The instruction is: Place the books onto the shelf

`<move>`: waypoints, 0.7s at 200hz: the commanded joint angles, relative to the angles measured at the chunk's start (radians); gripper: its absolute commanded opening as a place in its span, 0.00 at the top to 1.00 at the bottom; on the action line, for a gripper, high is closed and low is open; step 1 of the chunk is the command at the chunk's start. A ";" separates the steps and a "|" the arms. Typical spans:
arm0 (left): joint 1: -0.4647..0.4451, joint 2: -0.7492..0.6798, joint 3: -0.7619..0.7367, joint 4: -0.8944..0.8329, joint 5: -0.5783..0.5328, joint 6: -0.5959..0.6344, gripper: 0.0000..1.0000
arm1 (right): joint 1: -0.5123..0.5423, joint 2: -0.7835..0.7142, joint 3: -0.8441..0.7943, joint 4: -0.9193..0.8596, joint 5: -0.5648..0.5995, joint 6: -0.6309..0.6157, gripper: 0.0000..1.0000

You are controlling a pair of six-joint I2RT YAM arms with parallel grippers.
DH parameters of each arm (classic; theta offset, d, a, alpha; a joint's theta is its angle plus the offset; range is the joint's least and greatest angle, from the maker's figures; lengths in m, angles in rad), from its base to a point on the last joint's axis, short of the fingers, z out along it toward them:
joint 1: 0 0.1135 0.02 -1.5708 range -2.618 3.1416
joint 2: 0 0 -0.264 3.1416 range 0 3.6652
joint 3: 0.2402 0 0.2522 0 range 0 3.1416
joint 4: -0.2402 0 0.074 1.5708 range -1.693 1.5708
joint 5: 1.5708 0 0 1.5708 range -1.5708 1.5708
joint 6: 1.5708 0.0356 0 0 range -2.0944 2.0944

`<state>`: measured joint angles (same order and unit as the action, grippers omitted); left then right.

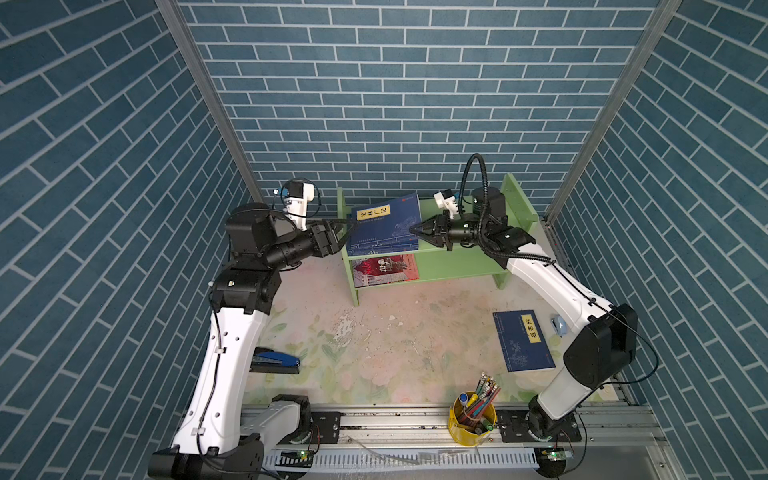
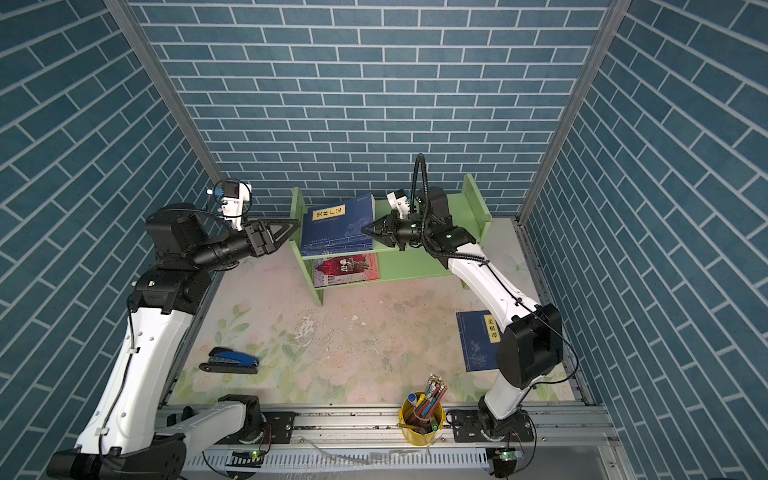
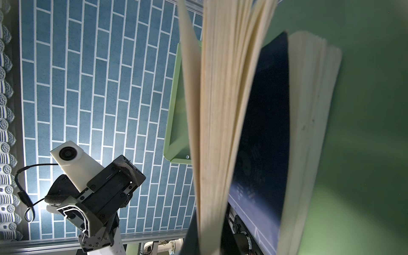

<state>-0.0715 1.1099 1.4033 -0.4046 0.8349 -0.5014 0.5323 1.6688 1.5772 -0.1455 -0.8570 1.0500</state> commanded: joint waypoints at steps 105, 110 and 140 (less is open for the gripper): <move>0.006 -0.028 -0.044 0.038 0.018 -0.011 0.28 | 0.011 -0.005 0.047 -0.156 0.092 -0.098 0.57; 0.006 -0.028 -0.044 0.038 0.018 -0.012 0.28 | 0.012 -0.004 0.052 -0.167 0.096 -0.102 0.57; 0.006 -0.029 -0.047 0.044 0.019 -0.016 0.28 | 0.017 0.007 0.093 -0.253 0.132 -0.148 0.55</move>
<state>-0.0715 1.0969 1.3674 -0.3832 0.8364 -0.5140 0.5411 1.6688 1.6188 -0.3080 -0.7673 0.9810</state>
